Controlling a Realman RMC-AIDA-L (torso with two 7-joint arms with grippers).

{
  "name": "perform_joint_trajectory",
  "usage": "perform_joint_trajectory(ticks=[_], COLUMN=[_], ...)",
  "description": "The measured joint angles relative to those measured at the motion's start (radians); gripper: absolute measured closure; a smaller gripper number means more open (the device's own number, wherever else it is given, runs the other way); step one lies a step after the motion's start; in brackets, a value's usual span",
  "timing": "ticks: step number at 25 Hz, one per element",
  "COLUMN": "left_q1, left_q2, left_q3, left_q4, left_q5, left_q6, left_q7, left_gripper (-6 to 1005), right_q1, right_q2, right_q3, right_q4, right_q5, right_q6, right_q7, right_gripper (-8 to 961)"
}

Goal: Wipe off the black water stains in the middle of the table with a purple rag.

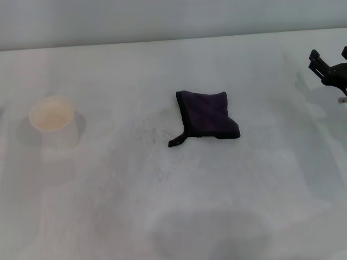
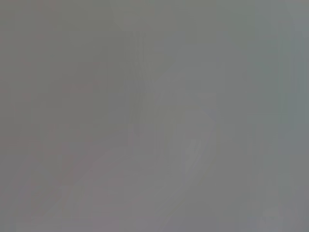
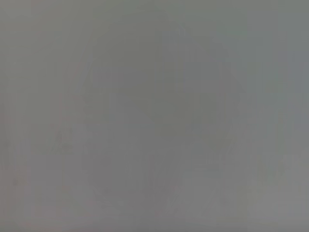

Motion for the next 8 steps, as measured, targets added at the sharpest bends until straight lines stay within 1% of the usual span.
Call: perform_joint_trajectory(ticks=[8], left_q1=[-0.001], left_q2=[0.000], left_q3=[-0.002], left_q4=[0.000], left_q5=[-0.002], left_q6=[0.000], left_q7=[0.000], left_gripper=[122], right_q1=[0.002], right_q2=[0.000], right_q3=[0.000], right_q4=[0.000], right_q5=[0.000], right_q6=[0.001], right_q7=[0.001], right_gripper=[91])
